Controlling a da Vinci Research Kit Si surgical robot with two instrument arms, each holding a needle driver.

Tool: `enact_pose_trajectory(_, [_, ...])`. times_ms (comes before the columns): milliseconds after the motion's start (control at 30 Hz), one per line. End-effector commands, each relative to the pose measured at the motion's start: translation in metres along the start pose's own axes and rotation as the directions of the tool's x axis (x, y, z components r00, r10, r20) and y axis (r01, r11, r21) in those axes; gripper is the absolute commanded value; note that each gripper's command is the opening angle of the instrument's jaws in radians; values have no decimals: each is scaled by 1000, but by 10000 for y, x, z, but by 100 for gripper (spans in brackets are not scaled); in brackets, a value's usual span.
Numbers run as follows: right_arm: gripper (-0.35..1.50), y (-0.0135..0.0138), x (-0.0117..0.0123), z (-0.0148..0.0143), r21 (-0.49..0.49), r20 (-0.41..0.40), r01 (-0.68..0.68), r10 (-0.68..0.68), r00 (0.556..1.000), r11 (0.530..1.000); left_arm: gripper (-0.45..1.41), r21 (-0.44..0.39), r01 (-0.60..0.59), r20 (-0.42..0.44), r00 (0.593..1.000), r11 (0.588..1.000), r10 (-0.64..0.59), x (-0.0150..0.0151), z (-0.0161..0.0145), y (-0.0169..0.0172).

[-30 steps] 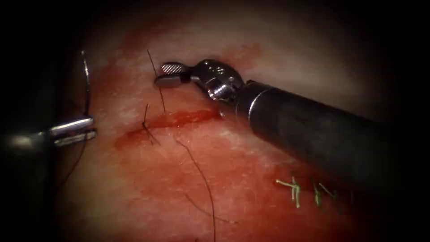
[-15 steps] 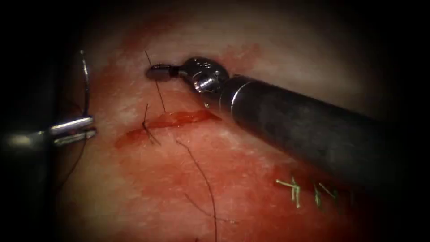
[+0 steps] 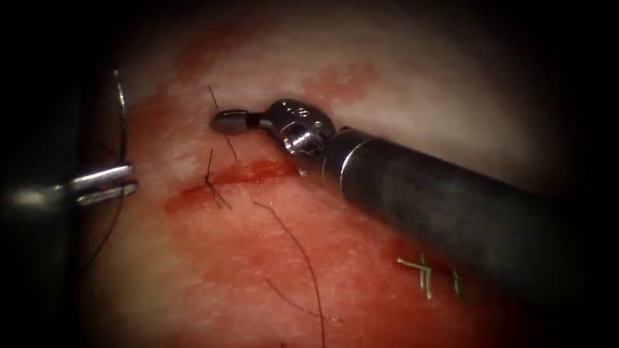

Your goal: Wound Closure

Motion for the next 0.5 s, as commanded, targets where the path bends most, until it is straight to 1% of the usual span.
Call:
enact_pose_trajectory(33, [-35,-2,2,10,6,-2,2,-2,1000,1000,-45,-1,-1,-1,1000,1000,1,-3,7,0])
enact_pose_trajectory(167, [-35,-7,1,10,10,-7,-3,3,1000,1000,-45,-1,-1,-1,1000,1000,1,-5,7,0])
enact_pose_trajectory(267, [-35,-7,1,10,11,-32,70,-69,997,998,-45,-1,4,0,1000,1000,-4,-9,8,-1])
enact_pose_trajectory(300, [-32,-6,2,9,12,-53,94,-93,994,996,-45,1,10,2,1000,1000,-10,-12,9,-2])
enact_pose_trajectory(333, [-15,-5,3,9,12,-70,112,-111,991,994,-45,1,10,2,1000,1000,-10,-14,10,-2])
enact_pose_trajectory(400, [0,-3,4,6,15,-113,137,-134,985,990,-45,2,15,6,1000,1000,-15,-22,12,-4])
enact_pose_trajectory(467, [21,-2,7,1,15,-137,159,-156,978,987,-45,5,25,10,1000,1000,-25,-31,15,-6])
enact_pose_trajectory(500, [42,-2,8,-2,16,-148,170,-166,975,985,-45,6,24,13,1000,1000,-24,-36,17,-7])
